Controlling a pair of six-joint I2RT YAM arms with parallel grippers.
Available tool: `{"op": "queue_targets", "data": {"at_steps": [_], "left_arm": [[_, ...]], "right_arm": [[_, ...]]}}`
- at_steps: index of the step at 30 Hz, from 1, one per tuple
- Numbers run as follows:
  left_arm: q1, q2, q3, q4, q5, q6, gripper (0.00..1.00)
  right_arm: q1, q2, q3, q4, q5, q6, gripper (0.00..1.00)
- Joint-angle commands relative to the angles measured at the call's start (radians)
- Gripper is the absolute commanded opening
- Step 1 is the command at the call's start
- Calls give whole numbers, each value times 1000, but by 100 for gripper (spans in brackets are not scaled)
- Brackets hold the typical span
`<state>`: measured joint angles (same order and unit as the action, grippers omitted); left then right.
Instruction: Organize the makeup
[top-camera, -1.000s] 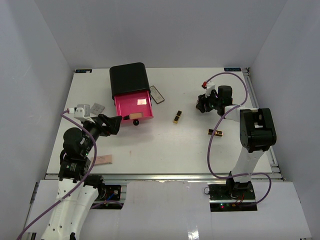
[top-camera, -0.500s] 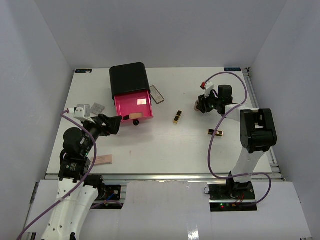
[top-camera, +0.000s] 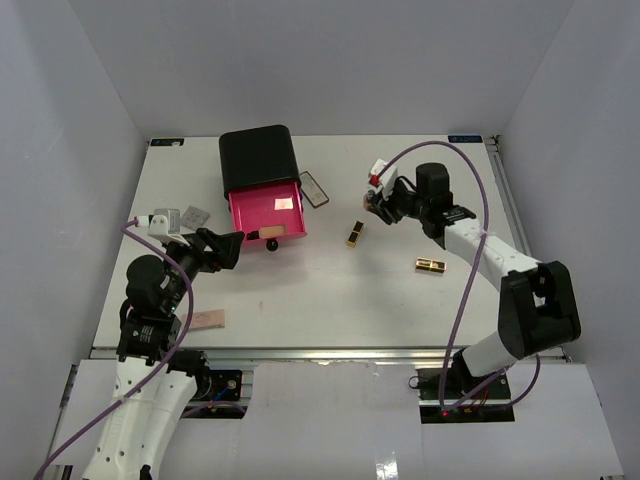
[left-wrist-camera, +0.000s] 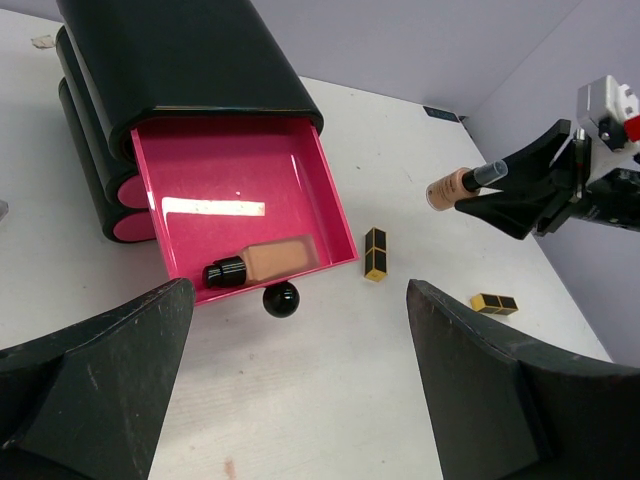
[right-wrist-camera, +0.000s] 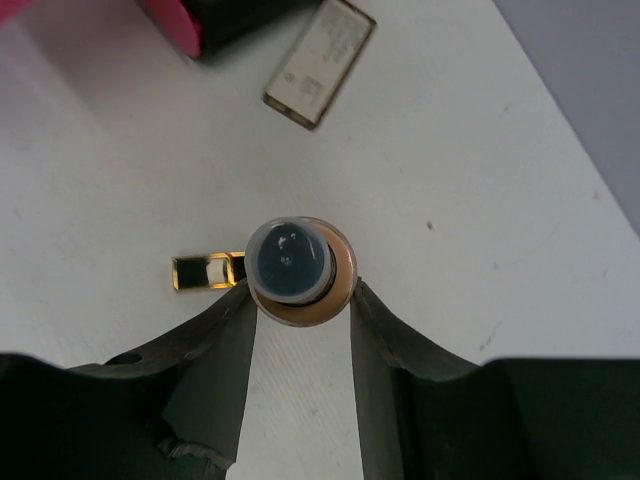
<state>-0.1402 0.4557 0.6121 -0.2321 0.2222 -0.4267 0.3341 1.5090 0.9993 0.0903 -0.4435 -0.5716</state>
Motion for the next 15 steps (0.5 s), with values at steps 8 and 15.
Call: {"op": "queue_targets", "data": {"at_steps": [8, 15], "left_arm": [[4, -3, -7, 9, 2, 1, 98], [4, -25, -4, -6, -48, 2, 98]], "right_arm": [[379, -13, 319, -246, 186, -195, 22], [503, 216, 572, -366, 307, -234, 22]]}}
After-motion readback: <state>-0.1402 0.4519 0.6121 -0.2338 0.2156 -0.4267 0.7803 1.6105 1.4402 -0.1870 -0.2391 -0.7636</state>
